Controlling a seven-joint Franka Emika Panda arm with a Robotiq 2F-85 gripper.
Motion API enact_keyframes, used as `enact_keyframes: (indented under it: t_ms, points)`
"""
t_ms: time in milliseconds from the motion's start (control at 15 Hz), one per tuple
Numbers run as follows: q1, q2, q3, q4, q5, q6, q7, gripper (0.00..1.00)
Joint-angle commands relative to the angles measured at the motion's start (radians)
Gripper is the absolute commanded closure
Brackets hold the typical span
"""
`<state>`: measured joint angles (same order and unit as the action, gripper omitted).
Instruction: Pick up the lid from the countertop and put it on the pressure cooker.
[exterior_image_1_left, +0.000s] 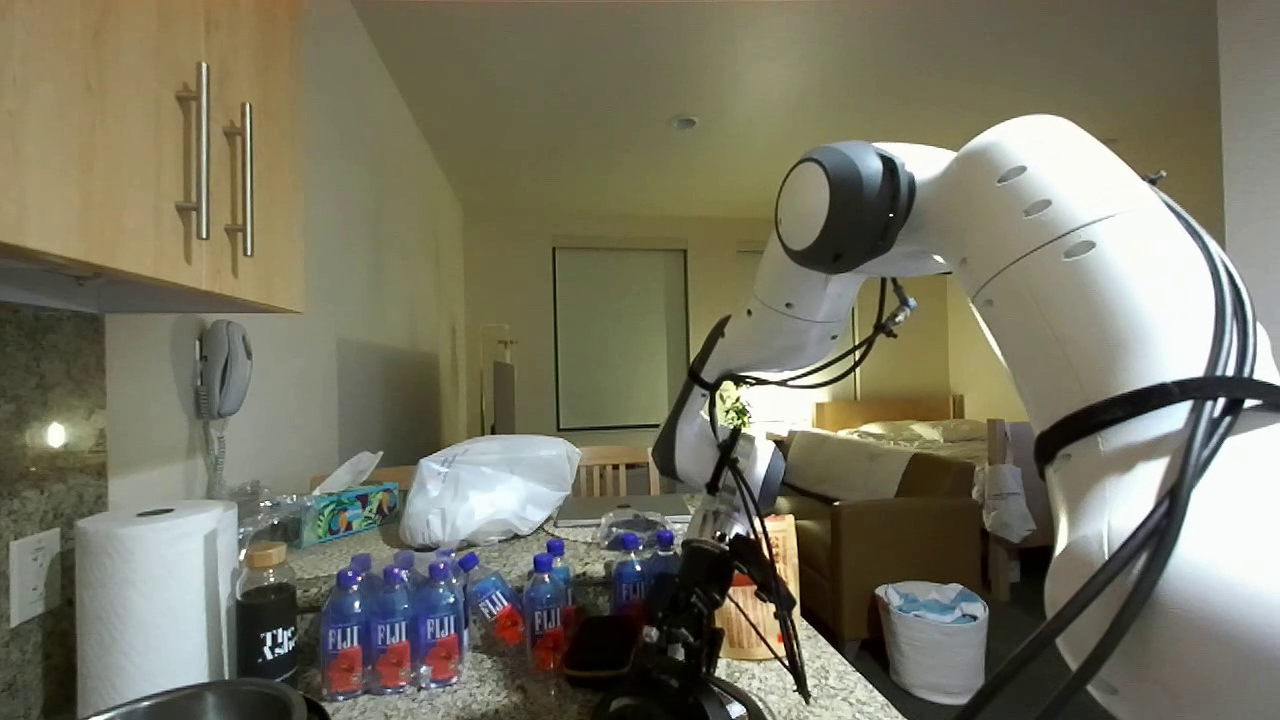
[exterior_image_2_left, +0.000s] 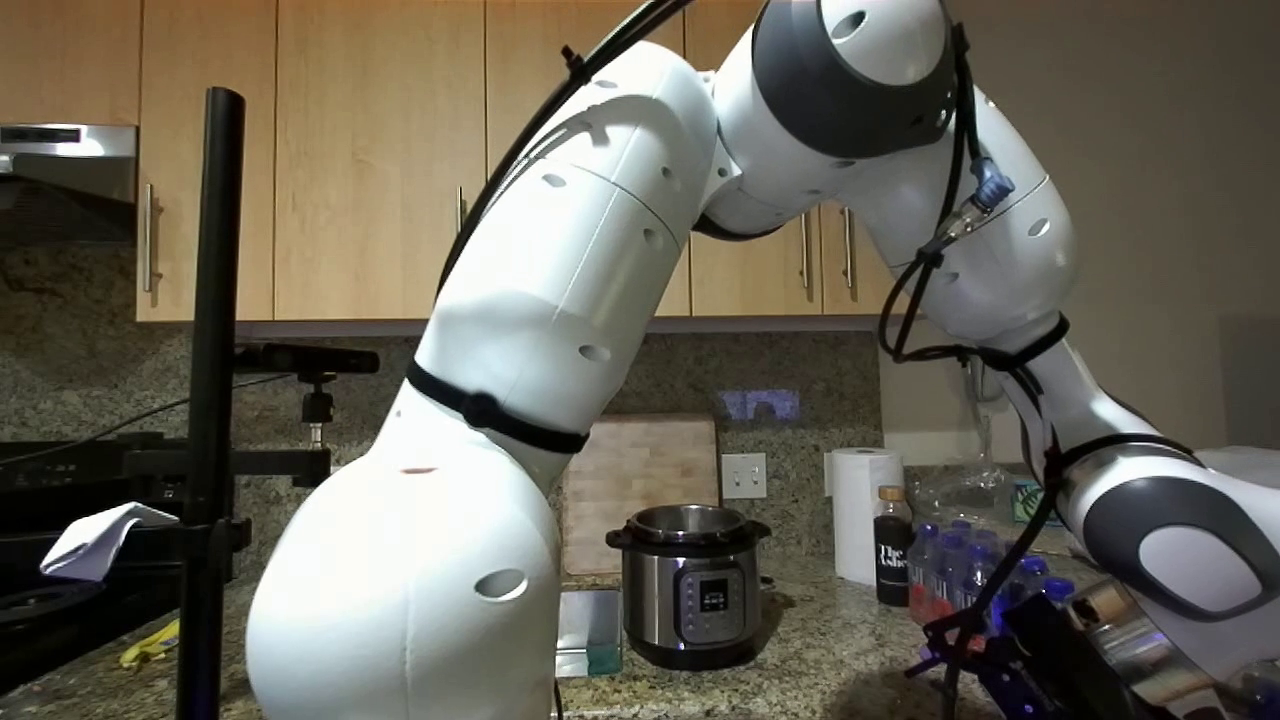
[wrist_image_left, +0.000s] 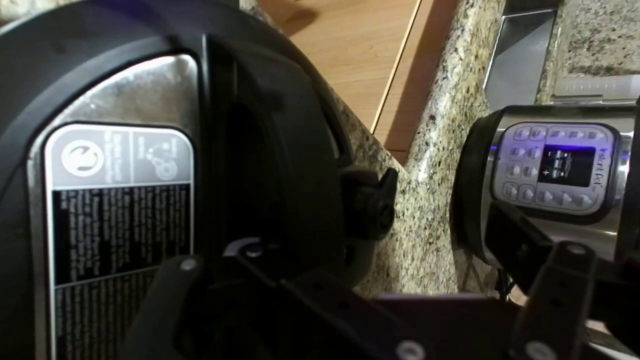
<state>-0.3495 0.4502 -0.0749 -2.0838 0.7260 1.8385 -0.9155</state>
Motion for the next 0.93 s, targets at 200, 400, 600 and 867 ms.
enact_keyframes:
  t_ms: [200,400,600,867]
  points:
    - [0.017,0.009,-0.013,0.004,0.005,-0.001,-0.010,0.00]
    - [0.013,0.034,-0.004,0.023,0.006,-0.033,-0.031,0.00]
    - [0.008,0.044,0.001,0.031,0.010,-0.070,-0.049,0.00]
    - [0.009,0.064,-0.003,0.048,-0.001,-0.108,-0.075,0.21]
